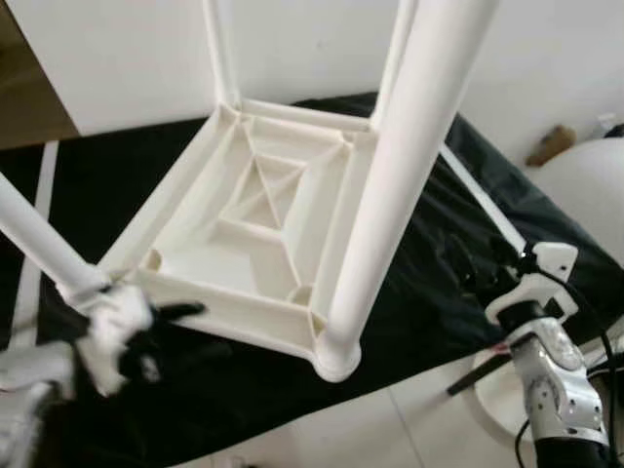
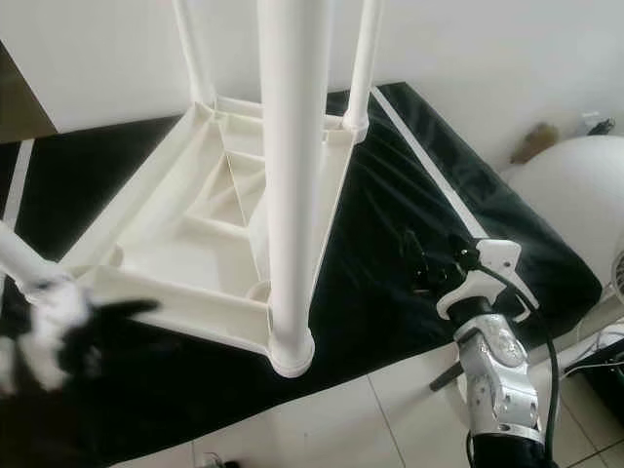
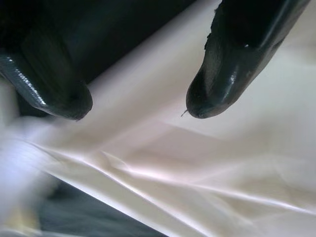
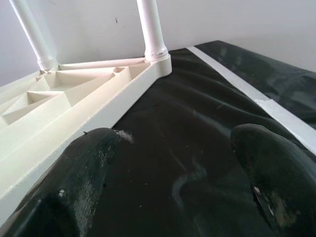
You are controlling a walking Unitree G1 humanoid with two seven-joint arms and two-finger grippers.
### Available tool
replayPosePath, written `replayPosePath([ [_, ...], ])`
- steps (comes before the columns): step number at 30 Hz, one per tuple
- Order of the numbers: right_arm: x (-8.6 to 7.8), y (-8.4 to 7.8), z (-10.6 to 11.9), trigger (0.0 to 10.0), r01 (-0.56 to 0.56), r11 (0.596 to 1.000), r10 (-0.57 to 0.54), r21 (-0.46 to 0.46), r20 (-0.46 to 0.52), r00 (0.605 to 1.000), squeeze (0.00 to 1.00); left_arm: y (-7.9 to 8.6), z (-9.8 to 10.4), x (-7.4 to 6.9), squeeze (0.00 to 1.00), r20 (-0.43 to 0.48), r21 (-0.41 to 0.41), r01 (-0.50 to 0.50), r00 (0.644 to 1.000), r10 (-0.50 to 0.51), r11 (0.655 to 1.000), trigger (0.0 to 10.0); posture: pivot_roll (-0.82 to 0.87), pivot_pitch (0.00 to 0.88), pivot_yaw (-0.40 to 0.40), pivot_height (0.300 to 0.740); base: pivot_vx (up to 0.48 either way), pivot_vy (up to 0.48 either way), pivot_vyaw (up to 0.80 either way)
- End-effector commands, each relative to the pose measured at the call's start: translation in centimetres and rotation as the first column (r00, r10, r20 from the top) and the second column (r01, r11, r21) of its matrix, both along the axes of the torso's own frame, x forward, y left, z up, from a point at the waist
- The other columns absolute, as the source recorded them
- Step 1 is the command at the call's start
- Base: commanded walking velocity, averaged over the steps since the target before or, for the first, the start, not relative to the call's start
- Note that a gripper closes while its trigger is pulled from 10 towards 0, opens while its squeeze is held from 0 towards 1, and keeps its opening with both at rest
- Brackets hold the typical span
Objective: Building children table
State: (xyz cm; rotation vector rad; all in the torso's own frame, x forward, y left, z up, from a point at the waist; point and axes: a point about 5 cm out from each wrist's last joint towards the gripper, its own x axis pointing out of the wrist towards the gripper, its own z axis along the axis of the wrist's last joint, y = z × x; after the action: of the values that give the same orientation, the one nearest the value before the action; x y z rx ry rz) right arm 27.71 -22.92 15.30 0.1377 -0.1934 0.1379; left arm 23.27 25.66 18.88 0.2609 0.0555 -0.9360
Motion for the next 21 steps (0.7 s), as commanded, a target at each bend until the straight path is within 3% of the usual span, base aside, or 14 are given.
replayPosePath([
  [1, -0.1, -0.4, -0.3, 10.0, 0.014, 1.0, -0.014, -0.011, -0.009, 1.0, 0.0, 0.8, -0.1, -0.1, 0.0, -0.024, -0.059, -0.021, 1.0, 0.02, 0.998, 10.0, 0.0, 0.083, 0.005, 0.74, 0.0, 0.0, 0.0],
  [6, 0.1, -0.1, -0.3, 10.0, 0.009, 1.0, -0.009, -0.005, -0.008, 1.0, 0.0, 0.9, -0.5, 0.2, 0.0, -0.004, -0.041, -0.059, 0.998, 0.059, 0.997, 10.0, 0.01, 0.074, 0.003, 0.74, 0.0, 0.0, 0.0],
  [8, 0.5, 1.5, -0.5, 10.0, -0.031, 0.999, 0.031, 0.009, -0.008, 0.999, 0.0, -1.3, -1.7, 1.7, 0.0, 0.106, -0.029, -0.168, 0.98, 0.17, 0.985, 10.0, 0.02, 0.067, -0.007, 0.74, 0.0, 0.0, 0.0],
  [14, 0.2, 3.6, -1.1, 10.0, -0.098, 0.995, 0.099, 0.033, -0.03, 0.995, 0.0, -3.0, -2.3, 2.5, 0.0, 0.174, -0.028, -0.235, 0.956, 0.236, 0.972, 10.0, 0.02, 0.064, -0.017, 0.74, 0.0, 0.0, 0.0],
  [16, 0.0, 4.3, -1.5, 10.0, -0.12, 0.992, 0.121, 0.036, -0.045, 0.992, 0.0, -2.9, -2.4, 3.1, 0.0, 0.201, -0.029, -0.293, 0.935, 0.293, 0.956, 10.0, 0.02, 0.063, -0.02, 0.74, 0.0, 0.0, 0.0],
  [19, -0.9, 6.0, -2.4, 10.0, -0.18, 0.983, 0.183, 0.043, -0.089, 0.979, 0.0, -1.6, -1.6, 4.7, 0.0, 0.19, -0.093, -0.428, 0.879, 0.438, 0.899, 10.0, 0.01, 0.068, -0.024, 0.74, 0.0, 0.0, 0.0],
  [20, -0.9, 6.0, -2.4, 10.0, -0.18, 0.983, 0.183, 0.043, -0.089, 0.979, 0.0, -1.6, -1.6, 4.7, 0.0, 0.19, -0.093, -0.428, 0.879, 0.438, 0.899, 10.0, 0.01, 0.068, -0.024, 0.74, 0.0, 0.0, 0.0],
  [21, -1.5, 6.5, -2.6, 10.0, -0.211, 0.977, 0.214, 0.04, -0.105, 0.971, 0.0, -0.6, -0.8, 5.4, 0.0, 0.197, -0.13, -0.475, 0.848, 0.492, 0.87, 10.0, 0.01, 0.072, -0.022, 0.74, 0.0, 0.0, 0.0],
])
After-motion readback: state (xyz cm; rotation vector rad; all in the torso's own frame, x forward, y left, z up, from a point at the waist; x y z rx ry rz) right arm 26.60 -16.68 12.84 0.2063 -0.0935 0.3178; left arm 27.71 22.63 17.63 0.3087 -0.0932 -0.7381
